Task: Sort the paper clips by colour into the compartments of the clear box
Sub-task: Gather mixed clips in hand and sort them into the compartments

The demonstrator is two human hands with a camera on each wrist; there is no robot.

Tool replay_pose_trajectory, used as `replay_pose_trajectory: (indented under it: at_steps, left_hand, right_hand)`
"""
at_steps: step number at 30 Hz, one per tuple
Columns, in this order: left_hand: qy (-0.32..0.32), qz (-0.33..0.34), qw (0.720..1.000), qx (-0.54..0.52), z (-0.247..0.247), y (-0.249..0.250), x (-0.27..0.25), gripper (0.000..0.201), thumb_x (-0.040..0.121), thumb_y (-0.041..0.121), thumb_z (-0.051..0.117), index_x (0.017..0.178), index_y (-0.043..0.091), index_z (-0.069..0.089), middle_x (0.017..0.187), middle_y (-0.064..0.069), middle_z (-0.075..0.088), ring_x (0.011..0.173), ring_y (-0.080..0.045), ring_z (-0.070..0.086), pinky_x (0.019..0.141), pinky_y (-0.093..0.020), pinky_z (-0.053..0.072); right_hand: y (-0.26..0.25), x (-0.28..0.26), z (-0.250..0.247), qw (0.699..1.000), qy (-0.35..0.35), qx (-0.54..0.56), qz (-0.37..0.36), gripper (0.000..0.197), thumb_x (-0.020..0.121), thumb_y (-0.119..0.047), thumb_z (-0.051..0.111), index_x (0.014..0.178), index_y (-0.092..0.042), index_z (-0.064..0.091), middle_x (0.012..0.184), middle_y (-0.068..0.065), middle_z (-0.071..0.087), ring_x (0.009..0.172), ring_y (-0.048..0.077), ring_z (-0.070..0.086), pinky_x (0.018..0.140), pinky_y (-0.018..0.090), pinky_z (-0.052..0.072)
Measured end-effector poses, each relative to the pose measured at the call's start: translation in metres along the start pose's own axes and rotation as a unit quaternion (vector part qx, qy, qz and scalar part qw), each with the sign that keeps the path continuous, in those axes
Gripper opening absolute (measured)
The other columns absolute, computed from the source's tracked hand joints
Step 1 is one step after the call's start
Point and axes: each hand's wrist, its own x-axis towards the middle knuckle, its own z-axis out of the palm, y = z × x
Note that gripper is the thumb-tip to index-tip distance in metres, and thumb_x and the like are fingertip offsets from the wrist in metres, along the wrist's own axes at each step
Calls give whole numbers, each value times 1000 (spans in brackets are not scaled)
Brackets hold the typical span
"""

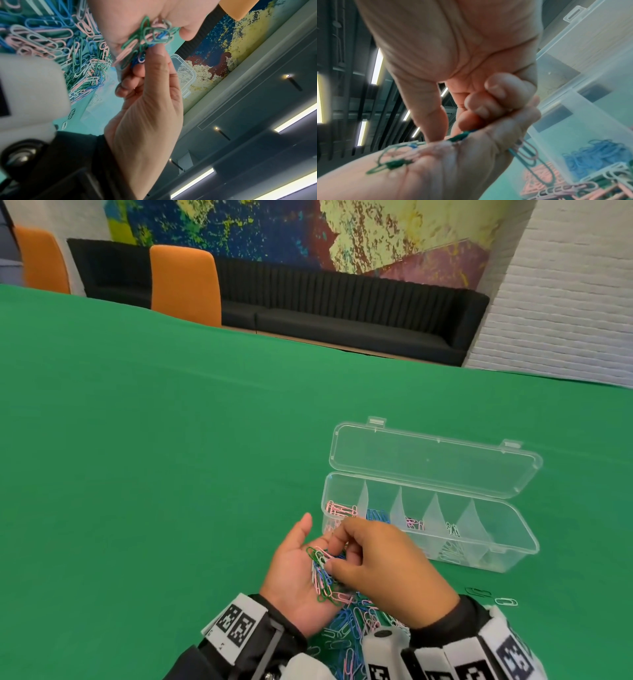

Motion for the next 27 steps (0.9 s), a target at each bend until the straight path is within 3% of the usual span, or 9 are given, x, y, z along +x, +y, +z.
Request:
replay_pose_trajectory:
  at_steps: [4,8,13,18,23,27]
  left_hand:
    - [7,1,1000,4,-2,0,1,60,80,50,42,88,-3,69,88,-20,64,73,-28,67,71,-34,53]
    - [-6,7,1000,-18,-1,0,0,61,82,49,41,82,-6,68,77,-19,66,62,-27,67,60,-31,55]
    - [-12,3,1000,-15,-2,0,0,64,85,50,39,87,-7,68,87,-21,64,70,-29,67,65,-33,56]
    - [-38,-3,998,-42,-1,0,-1,70,87,50,37,89,-12,68,94,-29,66,80,-35,69,72,-42,57]
    - [-83,-23,992,-90,-5,1,-2,72,90,50,40,108,-17,61,110,-34,61,97,-42,64,84,-48,53]
    - [-52,-4,996,-75,-3,1,0,74,92,51,33,101,-15,65,103,-31,64,85,-39,68,71,-46,58]
  right_hand:
    - [-2,-1,-1,1000,-3,-3,-1,8,81,-28,63,83,-24,57,68,-7,53,66,10,49,67,29,42]
    - [1,0,-2,1000,-12,7,3,15,82,-26,64,74,-26,51,62,-8,51,61,7,45,67,28,43]
    - [6,2,-2,999,-15,29,22,22,83,-24,63,66,-26,49,63,-6,56,64,12,55,70,30,49]
    - [7,2,-4,999,0,43,23,18,83,-22,62,69,-25,51,69,-2,64,69,15,62,71,33,51]
    - [6,1,-8,999,24,39,24,17,82,-21,63,70,-24,52,69,-1,64,66,13,60,69,32,50]
    - [6,1,-8,997,41,59,21,17,79,-15,63,67,-23,54,72,1,67,65,14,63,69,36,52]
